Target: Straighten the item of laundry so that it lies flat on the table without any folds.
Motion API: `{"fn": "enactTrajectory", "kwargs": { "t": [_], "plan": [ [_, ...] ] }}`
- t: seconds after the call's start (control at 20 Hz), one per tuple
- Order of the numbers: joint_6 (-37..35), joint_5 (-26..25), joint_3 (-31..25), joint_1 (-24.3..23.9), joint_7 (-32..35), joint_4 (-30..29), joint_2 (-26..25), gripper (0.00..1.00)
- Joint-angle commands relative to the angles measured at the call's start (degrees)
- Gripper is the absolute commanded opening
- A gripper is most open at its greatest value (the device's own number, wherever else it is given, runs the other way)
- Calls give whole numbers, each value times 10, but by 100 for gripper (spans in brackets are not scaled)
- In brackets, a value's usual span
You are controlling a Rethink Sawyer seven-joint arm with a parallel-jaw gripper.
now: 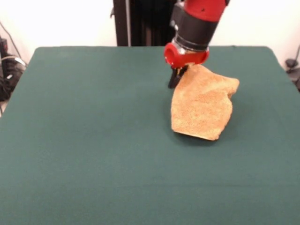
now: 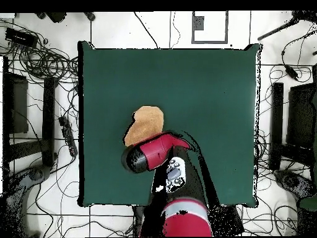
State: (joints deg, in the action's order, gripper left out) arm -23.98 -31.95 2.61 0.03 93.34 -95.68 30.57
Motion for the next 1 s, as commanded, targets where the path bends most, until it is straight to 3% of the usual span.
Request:
{"fn": "enactTrajectory", "kwargs": {
  "t": [0.05,0.75,1.0],
  "plan": [
    [11,-1,61,37,132,6,33,0],
    [-13,26,81,59,112,21,38,0],
    [43,50,33,23,103,-13,39,0]
  ]
}}
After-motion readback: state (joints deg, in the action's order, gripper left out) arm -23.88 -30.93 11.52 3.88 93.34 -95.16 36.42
